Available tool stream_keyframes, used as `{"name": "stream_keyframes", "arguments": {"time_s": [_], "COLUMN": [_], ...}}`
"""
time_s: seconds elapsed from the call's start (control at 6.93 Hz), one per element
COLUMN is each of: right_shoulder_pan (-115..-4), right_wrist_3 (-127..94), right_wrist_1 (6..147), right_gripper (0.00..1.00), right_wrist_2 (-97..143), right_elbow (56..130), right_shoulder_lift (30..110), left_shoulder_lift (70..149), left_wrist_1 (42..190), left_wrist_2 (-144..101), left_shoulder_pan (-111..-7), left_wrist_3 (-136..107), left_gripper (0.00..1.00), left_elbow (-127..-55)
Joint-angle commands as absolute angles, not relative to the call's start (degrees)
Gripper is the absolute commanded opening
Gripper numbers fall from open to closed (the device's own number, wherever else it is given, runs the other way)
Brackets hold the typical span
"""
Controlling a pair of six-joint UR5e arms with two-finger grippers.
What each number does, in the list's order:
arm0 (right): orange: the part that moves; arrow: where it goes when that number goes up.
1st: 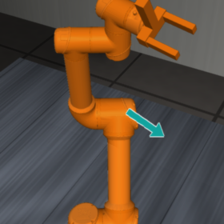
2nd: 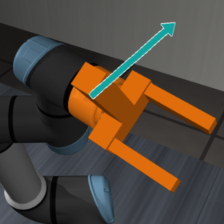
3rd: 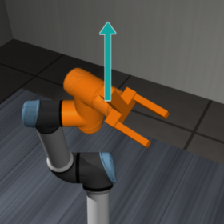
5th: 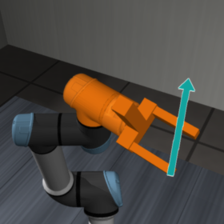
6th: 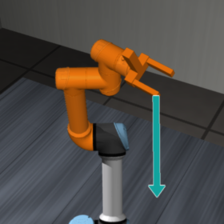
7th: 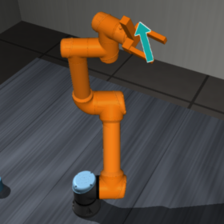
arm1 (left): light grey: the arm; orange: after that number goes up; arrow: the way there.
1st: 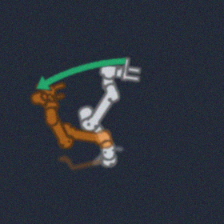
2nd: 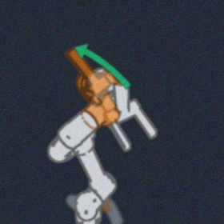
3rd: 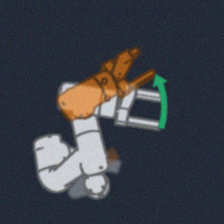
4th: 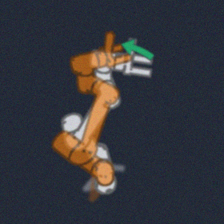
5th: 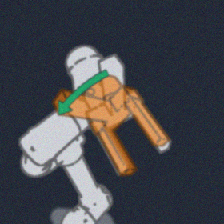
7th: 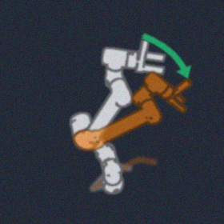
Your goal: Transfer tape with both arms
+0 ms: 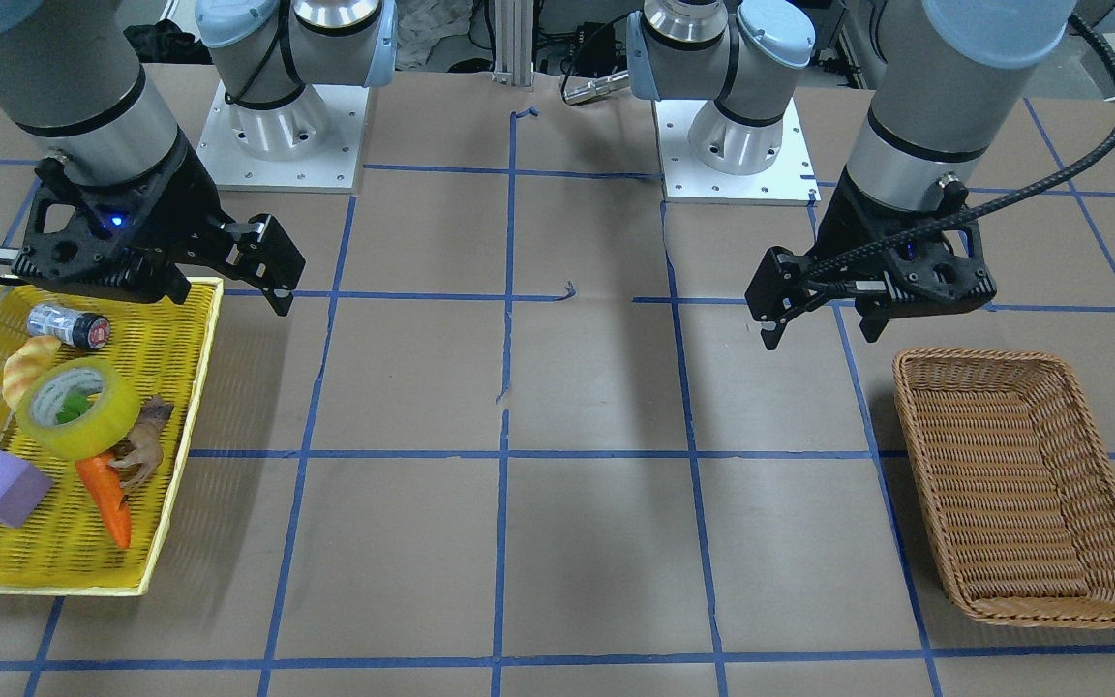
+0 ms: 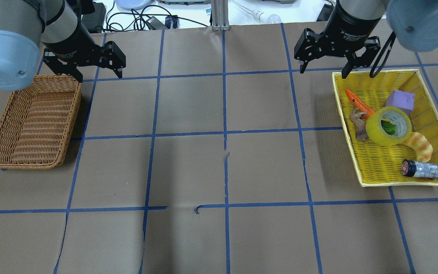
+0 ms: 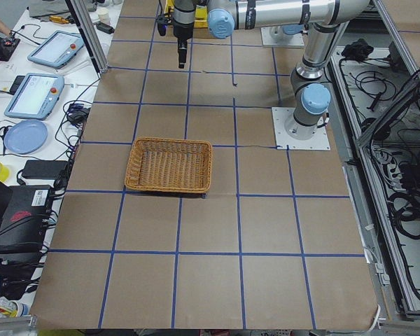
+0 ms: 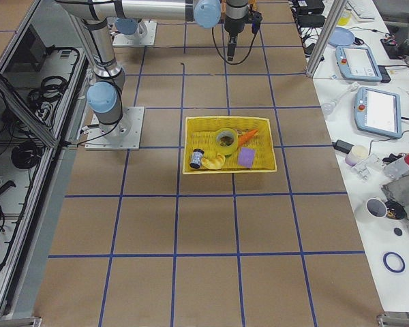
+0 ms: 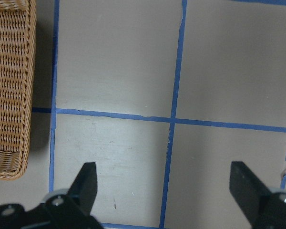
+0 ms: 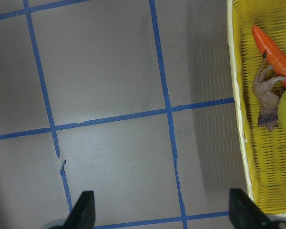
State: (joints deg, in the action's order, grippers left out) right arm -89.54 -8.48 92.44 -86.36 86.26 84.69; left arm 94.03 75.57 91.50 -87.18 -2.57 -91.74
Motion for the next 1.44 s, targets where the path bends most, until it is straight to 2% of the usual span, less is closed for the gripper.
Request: {"name": "stream_keyframes", "arguments": {"time_s": [0.0,1.3], "right_shoulder_pan": [-89.47,-88.86], "right_wrist_3": [-8.26,-8.26], "right_wrist_1": [92.11,92.37], "right_gripper": [1.00,1.00], "right_wrist_2": [-88.23,-88.15], "right_elbow": [86.31,86.92], "right_shoulder_lift": [84.90,84.46], "left_shoulder_lift": [93.09,94.39], "left_wrist_1": [73.40,72.16], "left_wrist_2": [91.67,90.70], "left_shoulder_pan": [-87.19,-87.19], "left_wrist_3": [-2.55,-2.81], "left_gripper": [1.00,1.00], "left_elbow": [-91.84,-92.99]}}
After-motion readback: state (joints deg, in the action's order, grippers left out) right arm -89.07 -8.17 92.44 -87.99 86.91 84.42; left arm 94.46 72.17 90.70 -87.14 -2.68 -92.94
